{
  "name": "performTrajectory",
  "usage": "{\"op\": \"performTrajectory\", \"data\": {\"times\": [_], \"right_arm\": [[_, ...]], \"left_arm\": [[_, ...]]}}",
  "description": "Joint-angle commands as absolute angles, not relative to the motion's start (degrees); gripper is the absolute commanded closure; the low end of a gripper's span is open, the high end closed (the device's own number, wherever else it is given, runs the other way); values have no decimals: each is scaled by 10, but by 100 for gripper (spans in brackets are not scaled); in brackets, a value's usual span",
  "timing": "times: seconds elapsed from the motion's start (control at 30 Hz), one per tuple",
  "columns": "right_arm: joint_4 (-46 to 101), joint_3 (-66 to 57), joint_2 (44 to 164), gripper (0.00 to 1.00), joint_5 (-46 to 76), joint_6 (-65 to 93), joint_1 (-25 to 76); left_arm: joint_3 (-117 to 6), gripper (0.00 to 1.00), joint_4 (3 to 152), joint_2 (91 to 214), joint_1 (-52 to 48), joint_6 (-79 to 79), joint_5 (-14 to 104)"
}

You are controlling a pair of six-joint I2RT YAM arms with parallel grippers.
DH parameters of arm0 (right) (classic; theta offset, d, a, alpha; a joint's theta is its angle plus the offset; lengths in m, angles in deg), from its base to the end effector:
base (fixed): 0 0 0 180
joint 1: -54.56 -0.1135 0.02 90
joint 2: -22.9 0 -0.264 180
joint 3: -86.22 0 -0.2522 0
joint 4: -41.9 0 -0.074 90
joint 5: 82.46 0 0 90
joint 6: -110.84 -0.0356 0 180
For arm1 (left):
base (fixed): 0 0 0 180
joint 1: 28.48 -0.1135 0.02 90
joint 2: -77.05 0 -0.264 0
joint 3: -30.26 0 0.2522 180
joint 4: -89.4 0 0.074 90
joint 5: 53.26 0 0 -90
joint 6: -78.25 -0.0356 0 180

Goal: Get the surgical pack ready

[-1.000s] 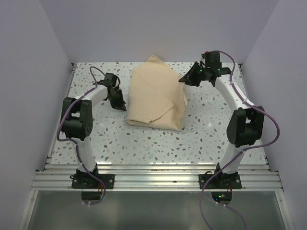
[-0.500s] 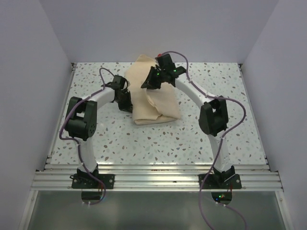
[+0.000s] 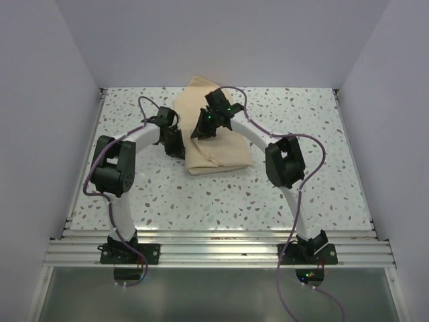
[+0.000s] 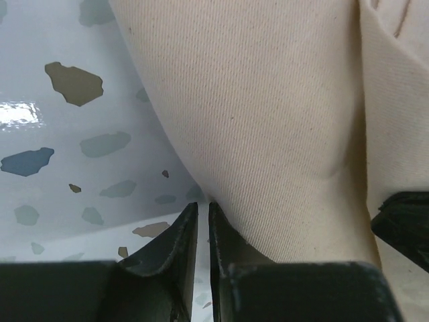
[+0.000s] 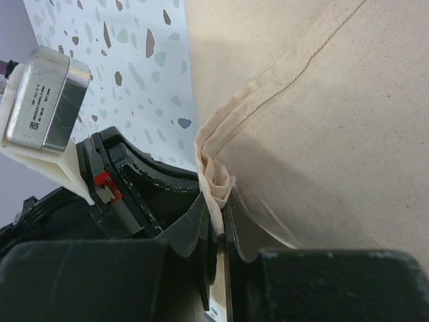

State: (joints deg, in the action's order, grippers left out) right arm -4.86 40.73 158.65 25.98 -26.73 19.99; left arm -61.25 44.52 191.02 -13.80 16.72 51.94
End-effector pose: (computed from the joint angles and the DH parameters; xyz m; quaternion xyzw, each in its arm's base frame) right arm 0.4328 0.3119 0.2122 0.0473 0.9221 0.3452 0.1684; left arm 0.3866 -0.1109 0.1584 -0.0909 0.9680 -0.1922 0.1334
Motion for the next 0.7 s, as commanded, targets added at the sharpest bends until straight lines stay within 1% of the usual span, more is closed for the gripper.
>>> {"op": "performTrajectory", "data": {"times": [0.0,0.03,0.13,0.17,0.2,0.23,0.3,0.37,0.5,0.6,0.67], "right_arm": [[-19,447,1599,96,271,-276,179],[-24,450,1603,94,270,-274,179],[-42,470,1610,81,272,-258,179],[-53,479,1612,68,275,-254,180],[-60,486,1613,64,281,-245,179],[-75,503,1614,56,285,-237,180],[-99,523,1612,48,282,-218,183],[-112,537,1599,43,291,-200,194],[-135,532,1560,40,314,-184,237],[-149,505,1521,40,340,-158,283],[-183,485,1490,40,340,-136,318]], "left_arm": [[-602,84,469,1881,-132,177,541],[-601,82,465,1874,-133,175,538],[-594,76,444,1855,-148,173,526],[-587,72,434,1838,-153,170,524],[-584,71,429,1829,-159,167,522],[-576,66,422,1809,-172,162,522],[-568,61,419,1787,-185,157,527],[-561,55,421,1761,-203,152,554],[-583,52,422,1748,-216,151,608],[-612,51,426,1750,-216,158,627],[-628,51,432,1758,-216,167,632]]}}
